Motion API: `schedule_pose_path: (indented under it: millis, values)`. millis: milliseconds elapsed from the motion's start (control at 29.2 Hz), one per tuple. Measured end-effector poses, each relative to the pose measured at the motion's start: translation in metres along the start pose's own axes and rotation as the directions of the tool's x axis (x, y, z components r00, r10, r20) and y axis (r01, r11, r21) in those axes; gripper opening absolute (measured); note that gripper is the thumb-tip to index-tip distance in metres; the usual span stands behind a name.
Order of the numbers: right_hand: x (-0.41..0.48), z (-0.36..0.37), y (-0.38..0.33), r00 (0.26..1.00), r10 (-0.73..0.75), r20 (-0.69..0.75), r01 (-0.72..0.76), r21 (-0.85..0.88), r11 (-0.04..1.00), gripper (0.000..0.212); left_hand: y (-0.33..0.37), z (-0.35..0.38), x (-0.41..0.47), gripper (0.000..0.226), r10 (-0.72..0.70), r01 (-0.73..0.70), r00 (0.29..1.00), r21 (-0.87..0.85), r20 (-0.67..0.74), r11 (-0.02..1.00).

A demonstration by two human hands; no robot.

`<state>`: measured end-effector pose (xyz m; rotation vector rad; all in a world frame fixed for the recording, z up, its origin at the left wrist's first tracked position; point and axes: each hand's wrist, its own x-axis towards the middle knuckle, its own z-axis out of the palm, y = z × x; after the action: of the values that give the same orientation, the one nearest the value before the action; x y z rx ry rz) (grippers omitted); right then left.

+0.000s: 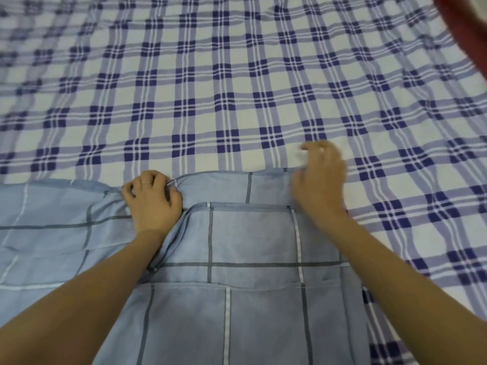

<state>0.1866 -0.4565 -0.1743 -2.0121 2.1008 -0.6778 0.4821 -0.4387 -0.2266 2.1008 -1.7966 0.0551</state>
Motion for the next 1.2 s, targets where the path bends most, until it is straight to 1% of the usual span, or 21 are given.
schedule_pose_path:
  millis: [34, 69, 103, 137, 206, 308, 343, 377, 446, 480, 514, 583, 617, 720, 823, 960, 994, 1063, 1131, 1165, 1200]
  values:
    - [-0.008, 0.008, -0.016, 0.966, -0.218, 0.140, 0.216, 0.032, 0.976, 0.044, 0.002, -0.001, 0.001, 0.027, -0.003, 0.003, 1.000, -0.004, 0.003, 1.000]
    - [-0.018, 0.018, -0.027, 0.862, -0.374, 0.343, 0.390, 0.023, 0.921, 0.053, 0.002, -0.001, 0.001, 0.025, -0.002, 0.002, 1.000, -0.014, 0.002, 1.000]
    - [-0.027, 0.025, -0.026, 0.769, -0.398, 0.500, 0.476, -0.033, 0.879, 0.065, 0.003, -0.002, 0.001, 0.024, 0.006, -0.006, 1.000, -0.027, 0.000, 1.000]
    - [-0.031, 0.035, -0.025, 0.760, -0.315, 0.568, 0.446, -0.104, 0.889, 0.071, 0.001, -0.002, 0.000, 0.023, 0.011, -0.011, 1.000, -0.033, 0.009, 0.999]
    - [-0.022, 0.053, -0.019, 0.860, -0.063, 0.507, 0.209, -0.236, 0.949, 0.066, 0.006, 0.002, 0.004, 0.024, -0.002, 0.003, 1.000, -0.049, 0.025, 0.999]
    - [-0.019, 0.055, -0.053, 0.852, 0.263, 0.453, -0.041, -0.443, 0.896, 0.058, 0.010, -0.010, -0.004, 0.041, -0.030, 0.032, 0.999, -0.065, 0.030, 0.997]
    - [-0.025, 0.052, -0.067, 0.868, 0.304, 0.392, -0.100, -0.461, 0.882, 0.057, 0.012, -0.017, -0.011, 0.047, -0.031, 0.032, 1.000, -0.089, 0.003, 0.996]
    - [-0.041, 0.051, -0.088, 0.896, 0.264, 0.357, -0.103, -0.411, 0.906, 0.056, 0.007, -0.027, -0.023, 0.049, -0.028, 0.029, 1.000, -0.104, 0.014, 0.994]
    - [-0.120, 0.071, -0.159, 0.952, -0.069, 0.298, 0.118, -0.150, 0.982, 0.059, -0.050, -0.060, -0.066, 0.047, -0.040, 0.043, 0.998, -0.108, 0.038, 0.993]
    - [-0.148, 0.081, -0.184, 0.944, -0.216, 0.250, 0.233, -0.042, 0.972, 0.063, -0.074, -0.073, -0.072, 0.045, -0.032, 0.038, 0.998, -0.107, 0.059, 0.994]
    - [-0.167, 0.092, -0.210, 0.935, -0.268, 0.234, 0.270, 0.024, 0.963, 0.065, -0.109, -0.089, -0.075, 0.043, -0.079, 0.087, 0.993, -0.087, 0.087, 0.992]
    - [-0.170, 0.125, -0.265, 0.946, -0.217, 0.242, 0.195, 0.111, 0.974, 0.065, -0.203, -0.114, -0.055, 0.042, -0.194, 0.192, 0.974, 0.027, 0.119, 0.981]
    - [-0.160, 0.143, -0.285, 0.970, -0.114, 0.213, 0.094, 0.103, 0.990, 0.064, -0.246, -0.122, -0.030, 0.043, -0.221, 0.209, 0.957, 0.079, 0.186, 0.975]
    - [-0.144, 0.157, -0.291, 0.984, -0.041, 0.171, 0.037, 0.023, 0.999, 0.059, -0.297, -0.116, 0.032, 0.040, -0.147, 0.125, 0.914, 0.081, 0.378, 0.989]
    - [-0.156, 0.155, -0.289, 0.983, -0.082, 0.164, 0.090, -0.040, 0.995, 0.060, -0.302, -0.115, 0.046, 0.019, 0.010, -0.043, 0.925, 0.077, 0.381, 0.996]
    - [-0.146, 0.159, -0.290, 0.988, -0.090, 0.127, 0.098, -0.056, 0.994, 0.062, -0.319, -0.127, 0.061, 0.015, -0.168, 0.140, 0.958, 0.135, 0.231, 0.981]
    - [-0.146, 0.162, -0.291, 0.988, -0.099, 0.118, 0.107, -0.063, 0.992, 0.063, -0.314, -0.126, 0.058, 0.018, -0.143, 0.113, 0.969, 0.155, 0.203, 0.981]
    - [-0.149, 0.162, -0.289, 0.986, -0.110, 0.128, 0.122, -0.093, 0.988, 0.064, -0.281, -0.115, 0.035, 0.037, 0.056, -0.069, 0.984, 0.070, 0.168, 0.995]
    - [-0.143, 0.164, -0.293, 0.986, -0.112, 0.120, 0.121, -0.065, 0.991, 0.064, -0.255, -0.106, 0.010, 0.056, 0.261, -0.278, 0.920, 0.019, 0.292, 0.960]
    - [-0.149, 0.165, -0.287, 0.985, -0.128, 0.113, 0.136, -0.069, 0.988, 0.063, -0.246, -0.099, -0.009, 0.061, 0.235, -0.270, 0.890, 0.039, 0.390, 0.962]
    - [-0.147, 0.168, -0.287, 0.987, -0.130, 0.092, 0.136, -0.066, 0.988, 0.063, -0.247, -0.093, -0.011, 0.063, 0.101, -0.157, 0.880, 0.083, 0.465, 0.984]
